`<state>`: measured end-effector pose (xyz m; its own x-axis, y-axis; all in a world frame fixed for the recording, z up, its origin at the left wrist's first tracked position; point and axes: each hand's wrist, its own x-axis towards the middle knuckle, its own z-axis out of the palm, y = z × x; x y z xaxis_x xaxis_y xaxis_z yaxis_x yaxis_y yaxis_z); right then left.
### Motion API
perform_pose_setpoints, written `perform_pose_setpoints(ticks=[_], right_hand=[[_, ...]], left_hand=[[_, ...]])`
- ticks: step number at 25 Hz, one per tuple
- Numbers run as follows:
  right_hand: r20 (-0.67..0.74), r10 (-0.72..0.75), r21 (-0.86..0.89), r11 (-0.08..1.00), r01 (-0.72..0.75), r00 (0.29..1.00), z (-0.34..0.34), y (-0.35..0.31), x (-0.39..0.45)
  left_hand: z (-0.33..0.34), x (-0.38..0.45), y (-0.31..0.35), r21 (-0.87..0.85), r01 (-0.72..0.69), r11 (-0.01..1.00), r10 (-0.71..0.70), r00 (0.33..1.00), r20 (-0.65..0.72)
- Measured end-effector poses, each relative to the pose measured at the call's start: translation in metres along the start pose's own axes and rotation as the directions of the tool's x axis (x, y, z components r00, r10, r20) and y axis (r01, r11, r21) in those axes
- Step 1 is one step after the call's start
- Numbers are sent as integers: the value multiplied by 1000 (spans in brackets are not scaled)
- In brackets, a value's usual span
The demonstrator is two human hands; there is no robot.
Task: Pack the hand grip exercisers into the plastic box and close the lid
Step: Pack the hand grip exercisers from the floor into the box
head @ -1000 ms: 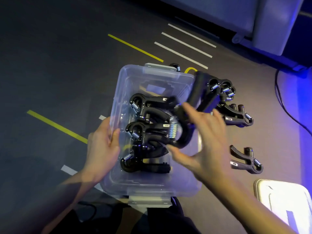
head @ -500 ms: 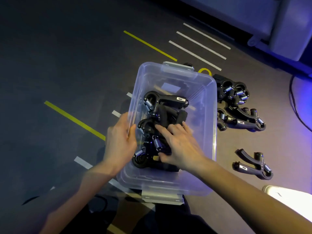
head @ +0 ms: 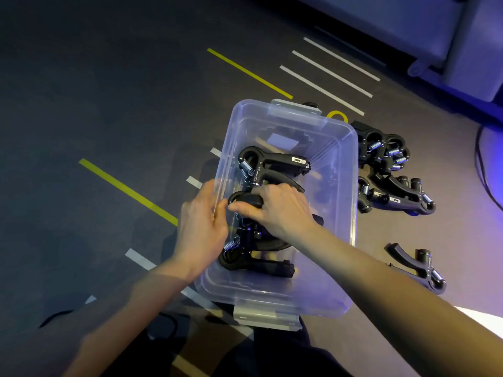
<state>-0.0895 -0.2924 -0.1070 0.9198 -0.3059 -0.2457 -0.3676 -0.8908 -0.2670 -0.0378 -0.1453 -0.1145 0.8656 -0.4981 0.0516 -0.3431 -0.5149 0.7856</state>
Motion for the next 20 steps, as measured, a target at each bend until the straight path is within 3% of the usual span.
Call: perform_pose_setpoints(ticks=[5,9,13,16,20], right_hand=[[-4,-40,-209,977,38,999,23,6,26],[-26,-92,-248,965,83,995,35,10,19],[107,-97,-202,972,117,990,46,16,-9],[261,-121,-339,918,208,958,62,18,-24],[224,-118,-358,913,195,967,64,26,-10]], left_hand=[[1,1,-1,22,5,1000,-5,1000,-4],[0,2,1,22,-11,1000,11,1000,-12],[1,2,2,30,-7,1000,7,1000,-10],[1,1,3,37,10,999,-9,1000,-13],[0,0,5,16,5,1000,-4,1000,-24]])
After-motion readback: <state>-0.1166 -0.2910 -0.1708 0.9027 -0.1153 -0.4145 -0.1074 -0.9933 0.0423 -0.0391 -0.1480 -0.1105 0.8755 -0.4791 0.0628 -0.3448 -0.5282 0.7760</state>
